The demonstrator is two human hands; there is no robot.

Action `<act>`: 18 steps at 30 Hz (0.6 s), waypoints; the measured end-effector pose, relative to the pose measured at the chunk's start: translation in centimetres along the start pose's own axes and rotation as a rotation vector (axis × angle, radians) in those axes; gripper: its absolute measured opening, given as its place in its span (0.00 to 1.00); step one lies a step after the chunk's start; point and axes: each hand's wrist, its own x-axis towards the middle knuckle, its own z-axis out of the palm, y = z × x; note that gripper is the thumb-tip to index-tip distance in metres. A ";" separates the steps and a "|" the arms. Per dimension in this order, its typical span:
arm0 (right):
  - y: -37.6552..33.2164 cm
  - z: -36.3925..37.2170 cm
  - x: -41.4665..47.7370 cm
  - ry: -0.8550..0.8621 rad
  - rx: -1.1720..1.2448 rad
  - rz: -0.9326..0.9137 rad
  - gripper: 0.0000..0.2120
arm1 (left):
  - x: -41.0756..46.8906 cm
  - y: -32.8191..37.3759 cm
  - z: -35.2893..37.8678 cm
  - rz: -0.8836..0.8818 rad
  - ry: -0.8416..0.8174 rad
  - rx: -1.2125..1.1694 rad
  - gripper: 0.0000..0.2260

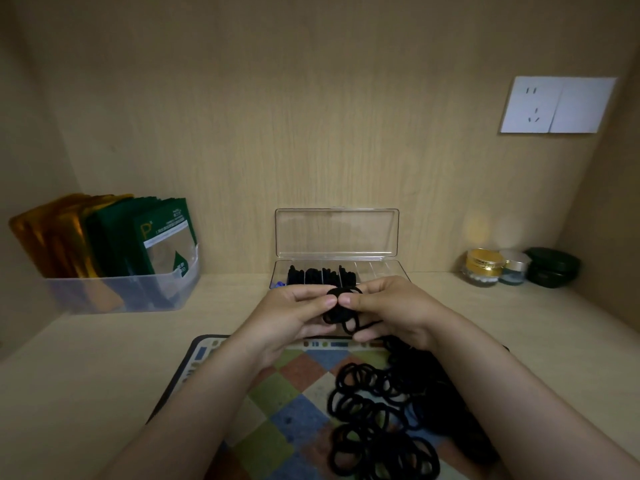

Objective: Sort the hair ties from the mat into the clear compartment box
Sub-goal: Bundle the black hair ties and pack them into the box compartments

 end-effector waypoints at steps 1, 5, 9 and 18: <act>0.0 -0.1 0.1 0.007 0.017 0.012 0.14 | 0.0 0.1 0.2 0.020 0.026 0.057 0.11; -0.3 -0.9 0.5 0.100 -0.045 0.028 0.08 | 0.7 1.1 0.8 0.073 0.067 0.223 0.07; -2.1 -1.8 1.8 0.288 -0.042 -0.062 0.05 | 3.3 3.1 0.6 0.184 0.107 0.452 0.06; -3.5 -2.6 7.6 0.524 -0.404 -0.031 0.19 | 9.0 2.1 -0.6 0.239 0.189 0.797 0.11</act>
